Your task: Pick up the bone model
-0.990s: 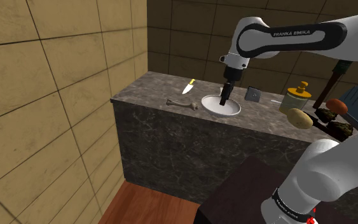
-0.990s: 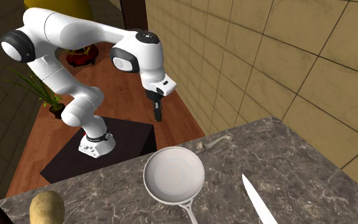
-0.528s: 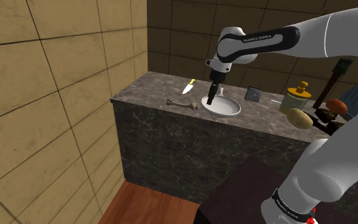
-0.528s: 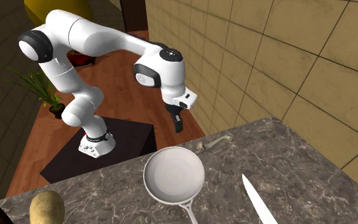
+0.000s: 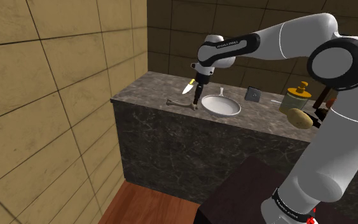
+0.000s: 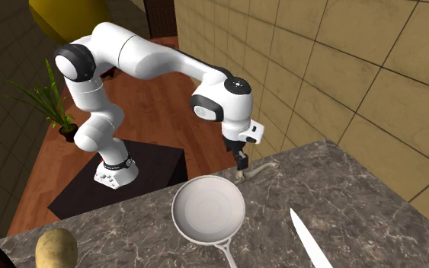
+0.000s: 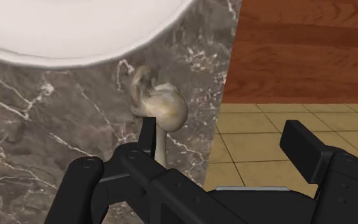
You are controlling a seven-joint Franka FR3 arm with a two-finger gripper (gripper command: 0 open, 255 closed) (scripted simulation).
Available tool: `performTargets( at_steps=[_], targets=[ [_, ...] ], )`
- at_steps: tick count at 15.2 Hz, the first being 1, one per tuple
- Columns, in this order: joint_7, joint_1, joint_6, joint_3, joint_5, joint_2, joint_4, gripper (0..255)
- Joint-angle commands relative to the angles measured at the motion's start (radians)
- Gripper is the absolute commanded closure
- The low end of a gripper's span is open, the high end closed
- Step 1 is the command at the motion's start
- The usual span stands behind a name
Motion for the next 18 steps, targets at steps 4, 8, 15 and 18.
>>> performTargets(
  at_steps=[4,8,15,18],
  targets=[
    [-0.093,-0.009,-0.002,0.017,0.05,0.207,0.214,0],
    [-0.128,-0.017,0.013,0.029,0.067,0.294,0.289,0],
    [-0.143,-0.017,0.076,0.033,0.077,0.319,0.25,0],
    [-0.142,-0.017,0.076,0.033,0.077,0.32,0.251,255]
  ],
)
